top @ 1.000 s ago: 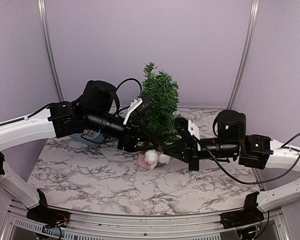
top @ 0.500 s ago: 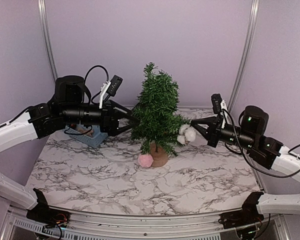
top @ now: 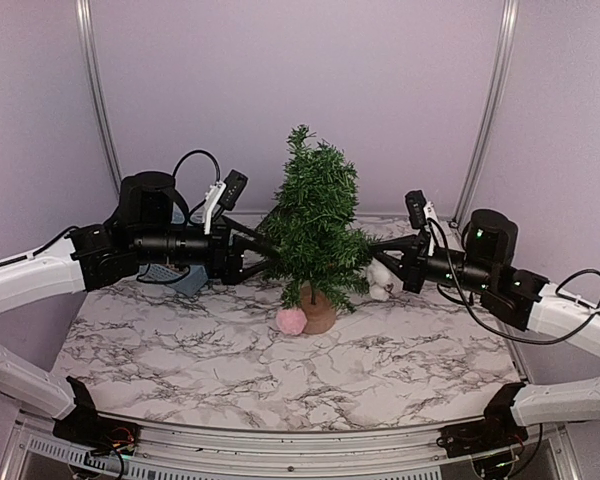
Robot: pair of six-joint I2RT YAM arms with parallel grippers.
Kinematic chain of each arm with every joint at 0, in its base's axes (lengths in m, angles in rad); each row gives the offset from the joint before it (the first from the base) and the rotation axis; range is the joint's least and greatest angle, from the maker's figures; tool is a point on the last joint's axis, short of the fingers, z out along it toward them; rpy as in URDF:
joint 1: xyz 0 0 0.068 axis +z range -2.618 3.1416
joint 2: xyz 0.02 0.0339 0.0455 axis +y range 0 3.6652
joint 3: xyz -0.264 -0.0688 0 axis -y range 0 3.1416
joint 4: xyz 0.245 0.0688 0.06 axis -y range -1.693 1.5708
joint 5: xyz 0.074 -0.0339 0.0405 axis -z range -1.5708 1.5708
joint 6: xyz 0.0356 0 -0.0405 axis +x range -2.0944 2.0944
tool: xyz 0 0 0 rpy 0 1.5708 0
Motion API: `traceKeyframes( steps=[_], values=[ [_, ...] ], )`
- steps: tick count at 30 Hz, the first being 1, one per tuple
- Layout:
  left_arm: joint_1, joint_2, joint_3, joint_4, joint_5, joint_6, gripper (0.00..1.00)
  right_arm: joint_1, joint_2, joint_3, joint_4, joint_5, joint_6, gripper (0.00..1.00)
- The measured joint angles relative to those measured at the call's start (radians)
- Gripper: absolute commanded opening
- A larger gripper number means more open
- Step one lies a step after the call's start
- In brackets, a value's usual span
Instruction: Decorate the small christmas tree
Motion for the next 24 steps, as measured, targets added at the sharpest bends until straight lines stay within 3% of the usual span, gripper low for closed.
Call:
traceKeyframes(
  steps=[4, 10, 24],
  values=[
    [0.000, 0.000, -0.094, 0.070, -0.010, -0.001, 0.85, 0.000, -0.024, 0.006, 0.005, -0.053, -0.005, 0.00],
    [-0.007, 0.000, -0.114, 0.129, -0.040, 0.020, 0.83, 0.000, -0.045, 0.043, 0.020, -0.126, -0.015, 0.00],
    [-0.013, 0.006, -0.134, 0.166, -0.099, 0.058, 0.81, 0.000, 0.093, -0.021, 0.132, -0.145, -0.021, 0.00]
  ],
)
